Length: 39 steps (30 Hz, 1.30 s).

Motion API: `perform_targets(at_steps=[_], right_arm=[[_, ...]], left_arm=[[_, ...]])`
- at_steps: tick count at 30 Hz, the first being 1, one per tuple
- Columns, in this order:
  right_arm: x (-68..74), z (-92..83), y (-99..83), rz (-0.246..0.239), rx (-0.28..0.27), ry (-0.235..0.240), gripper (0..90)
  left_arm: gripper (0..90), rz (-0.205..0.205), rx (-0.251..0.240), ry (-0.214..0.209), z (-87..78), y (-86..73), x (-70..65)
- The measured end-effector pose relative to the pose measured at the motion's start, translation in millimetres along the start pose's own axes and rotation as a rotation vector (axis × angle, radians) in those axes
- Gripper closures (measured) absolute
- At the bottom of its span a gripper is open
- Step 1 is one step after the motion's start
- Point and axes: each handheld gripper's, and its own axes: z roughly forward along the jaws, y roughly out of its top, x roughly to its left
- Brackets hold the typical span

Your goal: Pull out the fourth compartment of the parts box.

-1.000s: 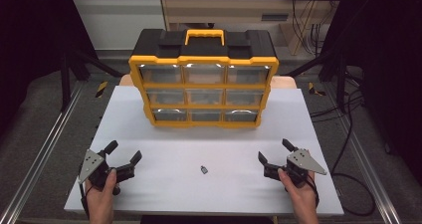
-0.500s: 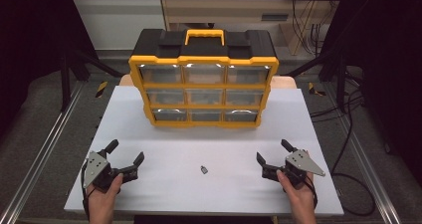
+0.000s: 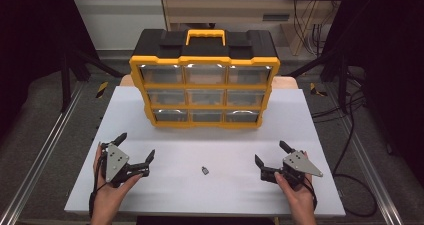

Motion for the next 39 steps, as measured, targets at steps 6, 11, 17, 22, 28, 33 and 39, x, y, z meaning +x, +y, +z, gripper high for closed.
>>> perform_targets(at_steps=[6,11,17,22,28,33,39], right_arm=[[0.0,-0.3,0.0,0.003,0.002,-0.002,3.1],[-0.5,-1.4,0.1,0.005,0.001,-0.003,3.1],[0.0,-2.3,0.5,-0.002,0.0,0.0,3.1],[0.5,-2.9,0.7,-0.003,0.002,-0.001,3.1],[1.8,-2.2,0.6,-0.006,0.007,0.006,3.2],[1.4,-2.8,0.8,-0.006,0.005,0.005,3.2],[2.0,-2.9,0.8,-0.005,0.009,0.012,3.2]], left_arm=[[2.4,0.186,0.045,-0.009,9.2,23.3,-1.6],[3.6,0.295,0.065,-0.01,14.5,34.3,-5.6],[4.2,0.365,0.082,-0.004,24.4,41.1,-9.5],[5.2,0.38,0.09,-0.006,30.0,44.2,-9.6],[7.5,0.481,0.125,0.028,39.0,53.3,-8.7],[8.7,0.534,0.14,0.048,45.9,61.4,-5.7],[15.1,0.621,0.158,0.129,53.9,63.7,-2.1]])
